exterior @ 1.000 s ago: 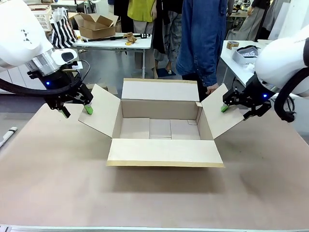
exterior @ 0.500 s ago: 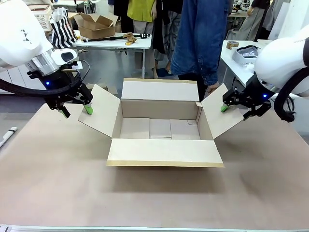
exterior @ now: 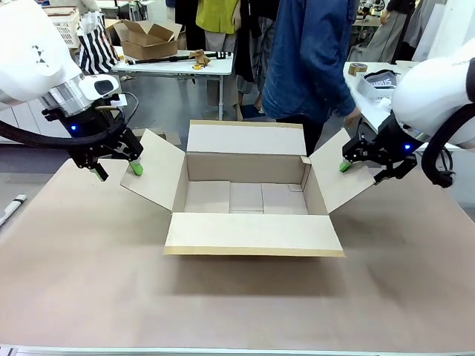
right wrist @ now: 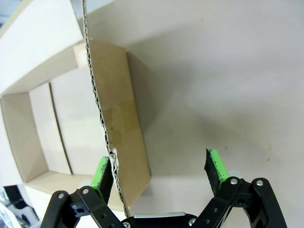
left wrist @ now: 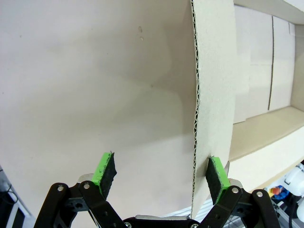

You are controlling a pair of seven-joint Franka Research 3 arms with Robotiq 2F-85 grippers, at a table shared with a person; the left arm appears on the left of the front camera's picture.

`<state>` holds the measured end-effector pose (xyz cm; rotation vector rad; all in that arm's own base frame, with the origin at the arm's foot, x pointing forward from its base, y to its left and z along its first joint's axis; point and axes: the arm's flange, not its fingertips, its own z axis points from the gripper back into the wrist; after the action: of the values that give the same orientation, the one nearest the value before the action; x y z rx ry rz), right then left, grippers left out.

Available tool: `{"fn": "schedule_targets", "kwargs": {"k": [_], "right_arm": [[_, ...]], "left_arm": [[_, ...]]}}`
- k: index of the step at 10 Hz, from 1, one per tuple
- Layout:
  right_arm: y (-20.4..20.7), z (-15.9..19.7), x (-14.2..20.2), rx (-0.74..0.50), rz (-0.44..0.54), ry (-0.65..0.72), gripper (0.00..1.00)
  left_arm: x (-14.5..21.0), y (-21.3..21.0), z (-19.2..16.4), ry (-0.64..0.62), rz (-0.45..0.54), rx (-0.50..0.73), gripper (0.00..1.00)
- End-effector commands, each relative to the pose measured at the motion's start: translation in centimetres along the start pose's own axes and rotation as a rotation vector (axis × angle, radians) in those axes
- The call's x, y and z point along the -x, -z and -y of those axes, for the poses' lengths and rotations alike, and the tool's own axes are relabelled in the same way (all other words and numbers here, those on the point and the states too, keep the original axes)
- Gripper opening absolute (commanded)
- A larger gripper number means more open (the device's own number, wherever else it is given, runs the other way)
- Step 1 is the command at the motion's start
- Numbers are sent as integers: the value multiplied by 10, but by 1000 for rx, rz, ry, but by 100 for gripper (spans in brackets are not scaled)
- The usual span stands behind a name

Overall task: Pack the gift set into the box.
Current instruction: Lift both hands away from the flaps of the Package Box.

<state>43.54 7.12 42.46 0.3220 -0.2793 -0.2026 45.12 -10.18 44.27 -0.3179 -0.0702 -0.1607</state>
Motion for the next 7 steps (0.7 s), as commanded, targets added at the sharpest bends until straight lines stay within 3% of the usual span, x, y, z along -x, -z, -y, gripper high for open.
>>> {"fn": "schedule_targets", "kwargs": {"k": [1, 7], "right_arm": [[-3, -2, -1, 12, 4, 5, 100], [-3, -2, -1, 12, 4, 5, 100]], "left_arm": [[1, -1, 1, -11, 5, -21, 100], [1, -1, 1, -11, 5, -21, 100]]}}
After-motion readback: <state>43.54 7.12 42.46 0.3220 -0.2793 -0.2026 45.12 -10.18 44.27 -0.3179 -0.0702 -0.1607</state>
